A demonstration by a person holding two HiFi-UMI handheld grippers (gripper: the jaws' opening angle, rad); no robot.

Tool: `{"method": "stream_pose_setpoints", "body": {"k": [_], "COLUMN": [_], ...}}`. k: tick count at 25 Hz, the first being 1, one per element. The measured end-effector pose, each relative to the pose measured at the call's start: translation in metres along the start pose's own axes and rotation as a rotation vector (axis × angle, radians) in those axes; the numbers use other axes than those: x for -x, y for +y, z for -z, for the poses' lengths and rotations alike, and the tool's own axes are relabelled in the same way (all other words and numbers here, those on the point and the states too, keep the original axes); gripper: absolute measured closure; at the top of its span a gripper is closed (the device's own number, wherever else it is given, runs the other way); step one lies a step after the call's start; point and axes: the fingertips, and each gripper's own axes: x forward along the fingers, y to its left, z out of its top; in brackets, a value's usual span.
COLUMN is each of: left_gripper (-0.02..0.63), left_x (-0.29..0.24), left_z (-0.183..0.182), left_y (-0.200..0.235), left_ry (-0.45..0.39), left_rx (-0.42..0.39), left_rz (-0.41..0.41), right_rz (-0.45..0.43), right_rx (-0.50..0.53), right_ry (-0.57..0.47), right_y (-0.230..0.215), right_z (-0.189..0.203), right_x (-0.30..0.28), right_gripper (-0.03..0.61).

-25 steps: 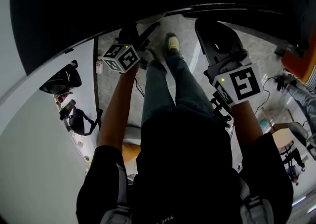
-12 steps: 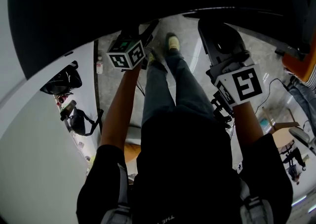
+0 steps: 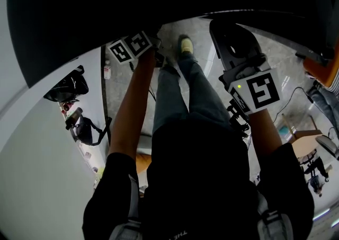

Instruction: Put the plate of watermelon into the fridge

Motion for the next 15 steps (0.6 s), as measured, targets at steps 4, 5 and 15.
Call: {"method": "stream_pose_setpoints", "body": {"k": [4, 5, 15], "left_gripper": [0.480, 0.486, 0.588], "left_x": [0.0001, 0.0009, 0.0025], "left_z": [0.0011, 0.0020, 0.0056], "left_y": [-0.0010, -0.0021, 0.0006], "left_ry": [0.012, 0.017, 0.066], "left_rx": [0.058, 0.067, 0.019], "left_rz": [0.040, 0.049, -0.010], "right_rz": [-0.004, -0.004, -0.016], "right_rx": [-0.002, -0.002, 0.006], "right_ry": [-0.004, -0.007, -0.015], "right_y": [0.0025, 0.0032, 0.0071], "right_z": [-0.0012, -0.0023, -0.0062], "right_x": [-0.0025, -0.0031, -0.0063], "right_gripper": [0.568, 0.568, 0.568]}}
